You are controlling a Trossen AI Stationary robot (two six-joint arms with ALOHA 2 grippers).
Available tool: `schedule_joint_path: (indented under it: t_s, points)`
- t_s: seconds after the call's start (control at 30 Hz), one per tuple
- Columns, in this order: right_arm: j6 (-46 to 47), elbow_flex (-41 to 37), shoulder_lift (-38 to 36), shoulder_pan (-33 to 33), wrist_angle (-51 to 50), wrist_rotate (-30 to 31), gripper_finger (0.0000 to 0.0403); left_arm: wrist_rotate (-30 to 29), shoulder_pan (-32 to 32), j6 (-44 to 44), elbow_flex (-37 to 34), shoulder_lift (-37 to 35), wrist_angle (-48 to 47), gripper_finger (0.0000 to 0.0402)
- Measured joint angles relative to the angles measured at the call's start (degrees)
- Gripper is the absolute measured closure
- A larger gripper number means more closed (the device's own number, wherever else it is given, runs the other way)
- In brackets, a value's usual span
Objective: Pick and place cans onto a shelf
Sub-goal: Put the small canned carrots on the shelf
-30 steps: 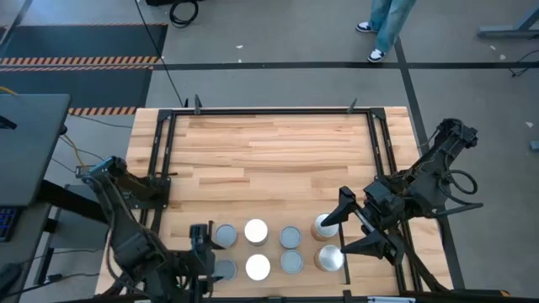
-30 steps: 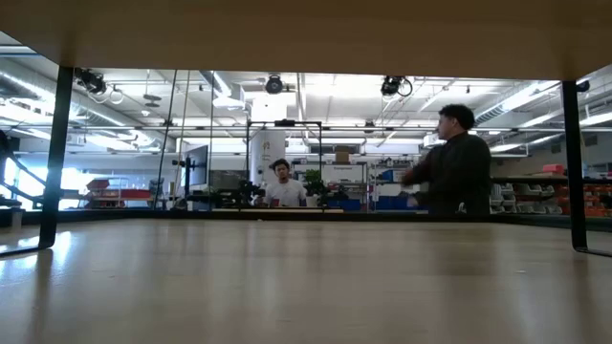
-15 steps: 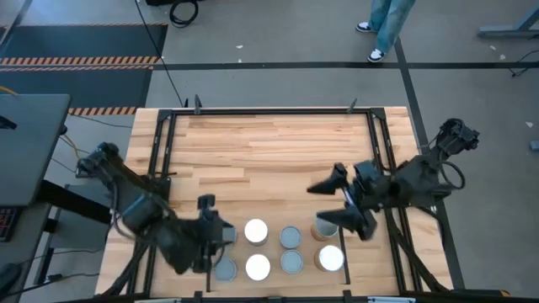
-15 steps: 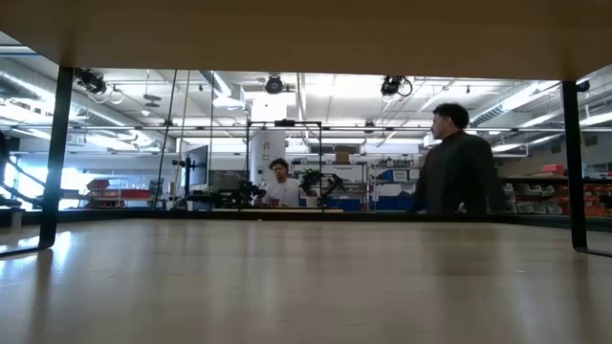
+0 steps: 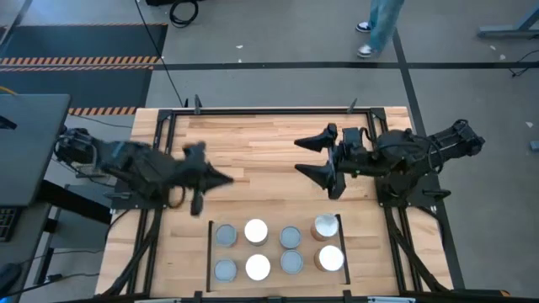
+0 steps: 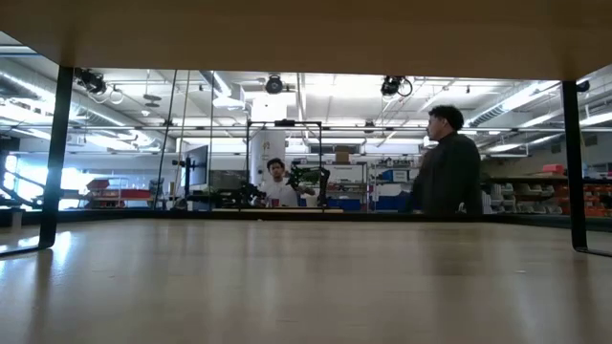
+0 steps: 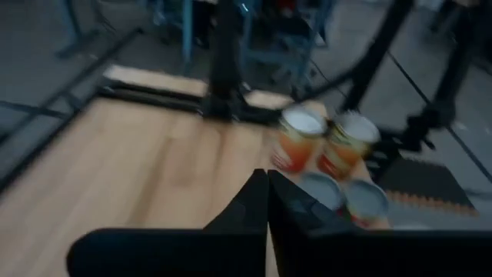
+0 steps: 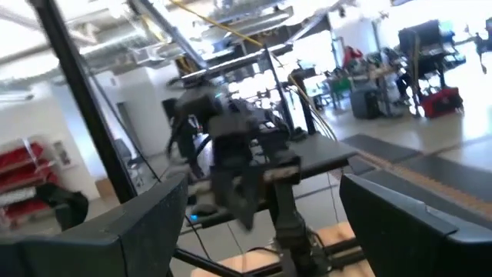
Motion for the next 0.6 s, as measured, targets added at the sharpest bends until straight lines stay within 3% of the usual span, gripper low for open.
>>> schedule_joint_path:
  t_s: [0.23,0.43,0.6]
  points:
    - [-6.28,0.02,-3.56,-1.30,-2.10,-4.18,0.0072,-1.98,4.70,1.41,-4.54,-9.81,0.13,0.0395]
    - [-9.03,-3.62,-8.39,0.30,-5.43,-4.40,0.0165,-3.53,8.85,3.29,-13.44,-18.45,3.17,0.0398]
    - [-5.41,-11.62,-15.87,0.31,-6.69,-5.83,0.0251,-3.14,14.19,11.56,-22.62,-25.59,9.30,0.0399]
